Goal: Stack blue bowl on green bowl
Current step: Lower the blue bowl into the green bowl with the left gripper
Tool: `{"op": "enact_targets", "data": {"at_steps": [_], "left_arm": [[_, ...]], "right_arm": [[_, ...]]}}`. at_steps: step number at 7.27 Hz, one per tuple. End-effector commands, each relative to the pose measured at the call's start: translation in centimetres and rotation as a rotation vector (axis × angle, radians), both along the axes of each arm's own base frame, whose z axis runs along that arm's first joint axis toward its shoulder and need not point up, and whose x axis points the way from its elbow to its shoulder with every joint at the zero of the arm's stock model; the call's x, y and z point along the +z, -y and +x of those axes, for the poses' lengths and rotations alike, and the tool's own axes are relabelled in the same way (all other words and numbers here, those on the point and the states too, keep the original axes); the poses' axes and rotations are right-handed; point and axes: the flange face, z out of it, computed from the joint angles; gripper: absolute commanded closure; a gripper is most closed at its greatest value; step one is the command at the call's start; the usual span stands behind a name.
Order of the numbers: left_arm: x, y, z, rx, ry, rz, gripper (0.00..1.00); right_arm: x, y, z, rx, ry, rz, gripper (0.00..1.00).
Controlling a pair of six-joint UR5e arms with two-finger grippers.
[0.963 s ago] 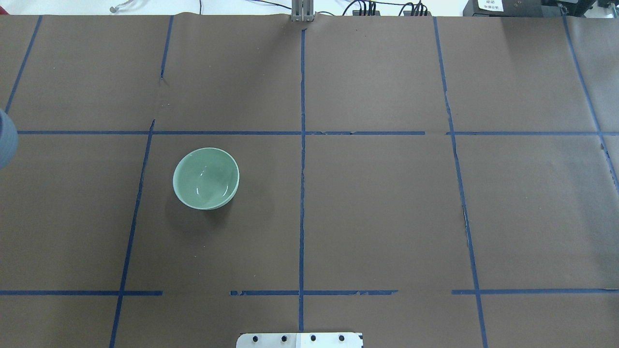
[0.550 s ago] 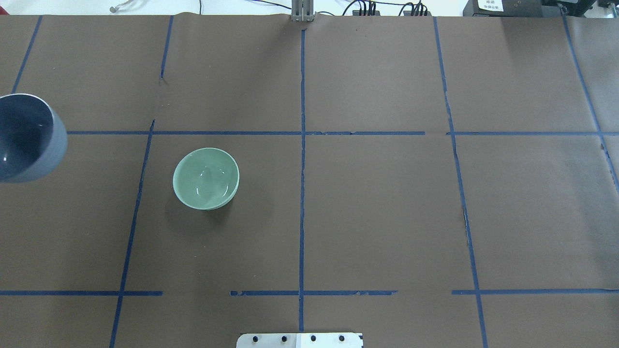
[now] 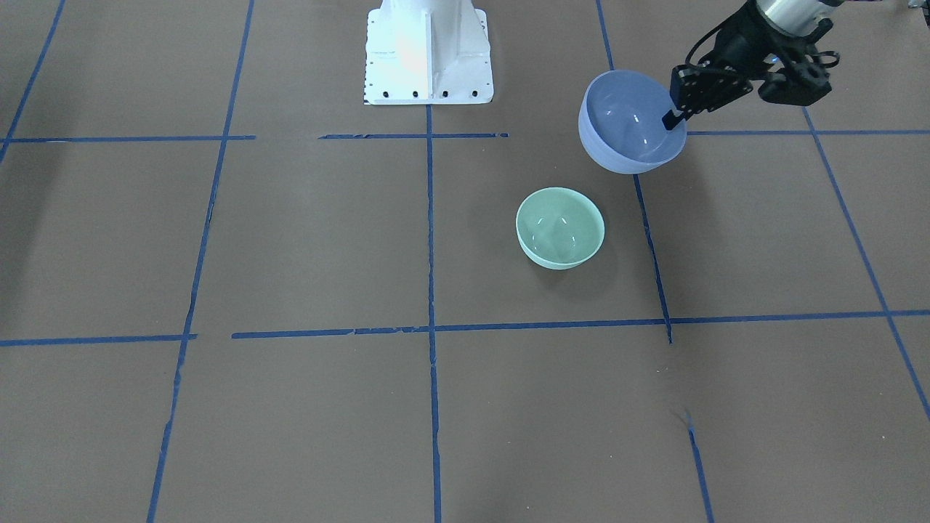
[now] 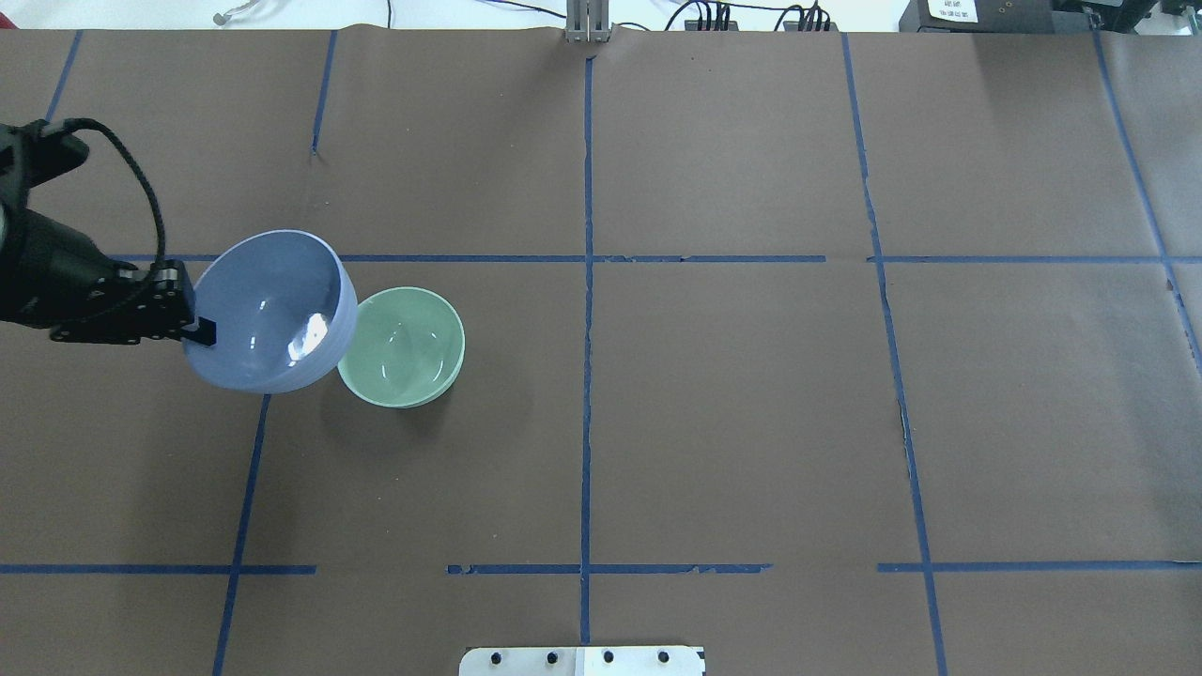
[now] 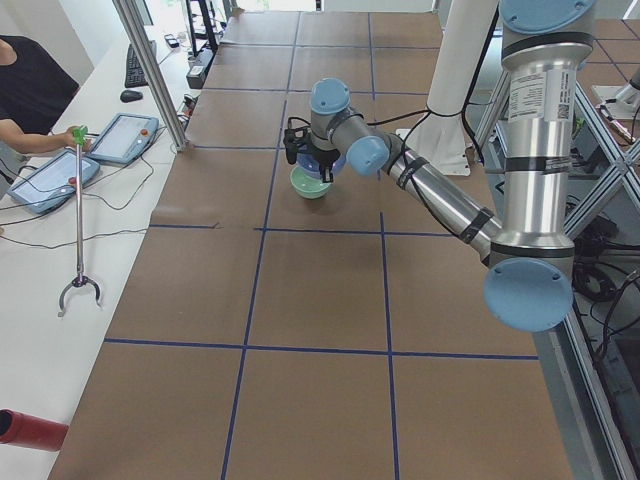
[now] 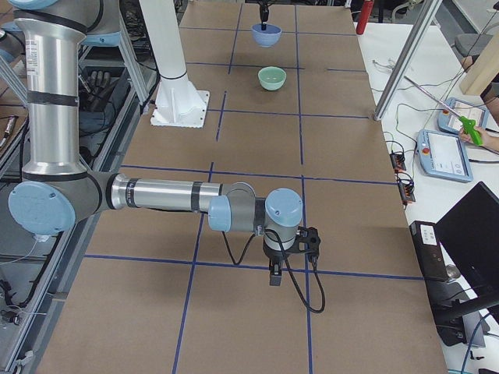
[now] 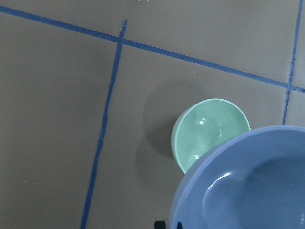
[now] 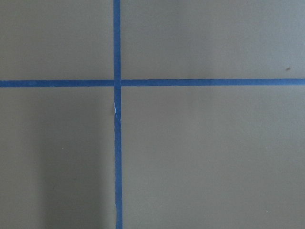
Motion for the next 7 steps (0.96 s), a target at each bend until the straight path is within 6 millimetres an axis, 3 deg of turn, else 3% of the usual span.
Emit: {"op": "enact_targets", "data": {"at_steps": [1, 2, 5, 7], "left_arm": [[-0.4, 2.9, 6.3, -0.029, 0.040, -0.006, 1.00], [-0.2, 3.9, 8.3, -0.033, 0.062, -0.004, 1.00], [2.2, 3.3, 12.0, -0.013, 0.120, -0.008, 1.00], [3.1, 3.4, 12.9, -0.003, 0.136, -0.017, 1.00]], "right_arm": [[0.0, 0.0, 0.0, 0.000, 0.002, 0.000, 0.00], [0.0, 0.0, 0.0, 0.000, 0.002, 0.000, 0.00], [0.0, 0.0, 0.0, 0.000, 0.000, -0.001, 0.00], [0.0, 0.0, 0.0, 0.000, 0.002, 0.000, 0.00]]}}
